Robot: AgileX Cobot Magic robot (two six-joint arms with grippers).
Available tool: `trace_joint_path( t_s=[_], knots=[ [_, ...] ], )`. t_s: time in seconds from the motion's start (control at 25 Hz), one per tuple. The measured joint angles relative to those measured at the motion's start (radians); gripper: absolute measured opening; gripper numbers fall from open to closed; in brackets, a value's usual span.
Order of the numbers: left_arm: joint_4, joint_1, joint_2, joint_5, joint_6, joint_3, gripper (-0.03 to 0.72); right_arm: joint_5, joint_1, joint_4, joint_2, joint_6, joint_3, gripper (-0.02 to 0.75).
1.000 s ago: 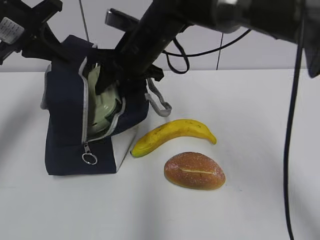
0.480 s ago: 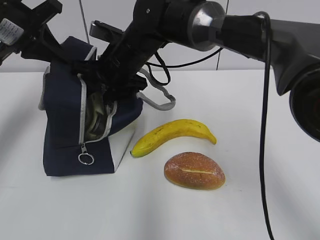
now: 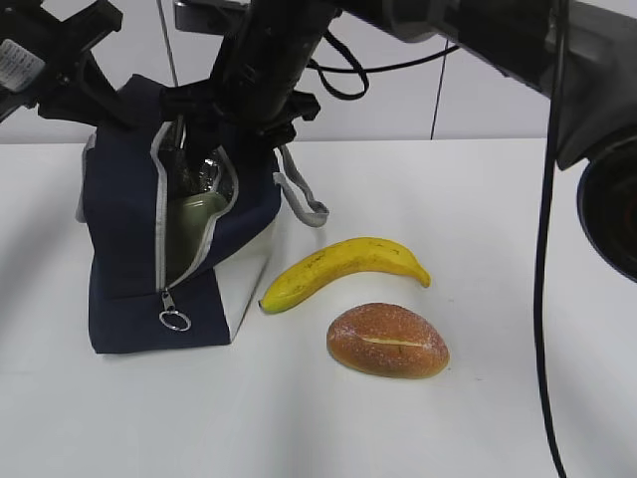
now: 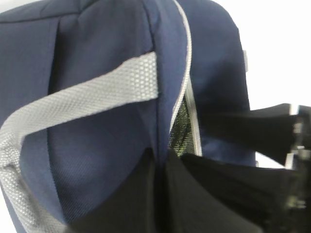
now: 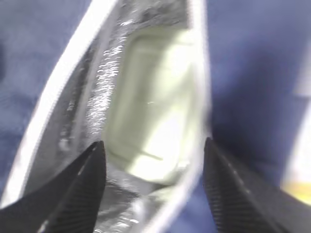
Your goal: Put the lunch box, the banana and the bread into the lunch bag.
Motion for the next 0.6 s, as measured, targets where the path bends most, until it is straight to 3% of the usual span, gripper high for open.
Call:
trace_joint_path(
  t_s=[0.2, 0.6],
  knots=[
    [0.019, 0.0, 0.0, 0.001, 0.0, 0.0, -0.003, 0.037, 0.0, -0.102, -0.007, 0.0, -0.084, 0.468],
    [0.086, 0.0, 0.0, 0.03, 0.0, 0.0, -0.003, 0.05, 0.0, -0.193, -0.128, 0.0, -0.041, 0.469]
  ],
)
